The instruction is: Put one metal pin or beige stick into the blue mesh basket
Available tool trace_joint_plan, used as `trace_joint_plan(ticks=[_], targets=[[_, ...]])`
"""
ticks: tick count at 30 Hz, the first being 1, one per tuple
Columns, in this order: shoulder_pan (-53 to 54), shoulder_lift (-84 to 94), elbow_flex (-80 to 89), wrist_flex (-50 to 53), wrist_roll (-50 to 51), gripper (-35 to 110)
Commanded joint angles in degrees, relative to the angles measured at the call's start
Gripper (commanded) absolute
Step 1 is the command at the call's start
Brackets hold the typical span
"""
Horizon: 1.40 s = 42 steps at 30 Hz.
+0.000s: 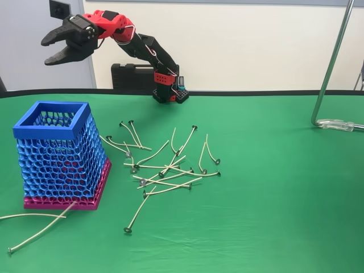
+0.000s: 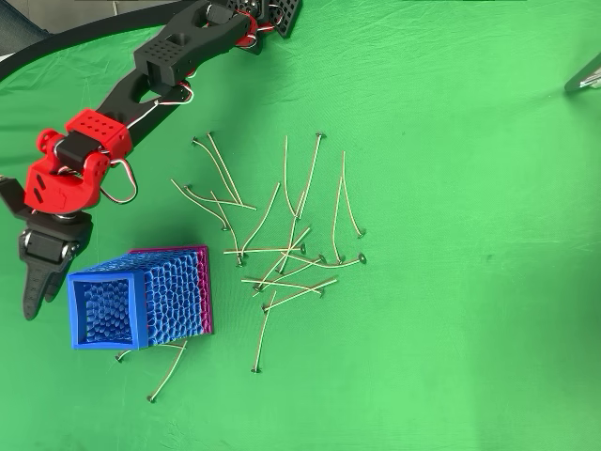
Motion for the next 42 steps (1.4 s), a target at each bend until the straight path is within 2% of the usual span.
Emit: trace_joint_plan(ticks=[1, 3, 7, 17, 29, 42], targets=[[0.35, 5.80, 3.87, -0.35, 0.88, 22], [0.18, 9.49, 9.67, 0.09, 2.81, 20], [-1.05, 20.21, 25.75, 0.88, 7.03, 1], [-12.66, 55.28, 71.19, 0.97, 9.14, 1], [-28.21, 89.65, 114.08, 0.26, 12.04, 1], [-29.97, 119.18, 144.49, -2.90, 11.60, 0]])
